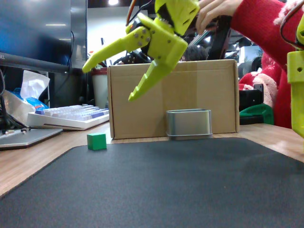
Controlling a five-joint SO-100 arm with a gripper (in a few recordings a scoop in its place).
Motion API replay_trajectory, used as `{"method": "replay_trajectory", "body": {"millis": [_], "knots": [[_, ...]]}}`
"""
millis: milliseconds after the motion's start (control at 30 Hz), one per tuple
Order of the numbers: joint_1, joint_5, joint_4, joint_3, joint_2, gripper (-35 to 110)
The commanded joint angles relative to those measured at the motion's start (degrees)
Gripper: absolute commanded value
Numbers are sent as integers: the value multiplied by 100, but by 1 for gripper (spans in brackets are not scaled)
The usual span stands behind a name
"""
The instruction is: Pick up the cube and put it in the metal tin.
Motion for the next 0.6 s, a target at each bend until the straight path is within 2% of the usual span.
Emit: {"method": "replay_trajectory", "body": {"millis": [0, 133, 267, 400, 567], "knots": [[18, 9, 132, -1011, -773, 43], [-343, -562, 1257, -2549, -2136, 42], [-70, -1134, 2505, -3788, -2927, 41], [290, -1468, 2716, -4474, -3647, 38], [123, -1538, 2786, -4711, -4333, 36]]}}
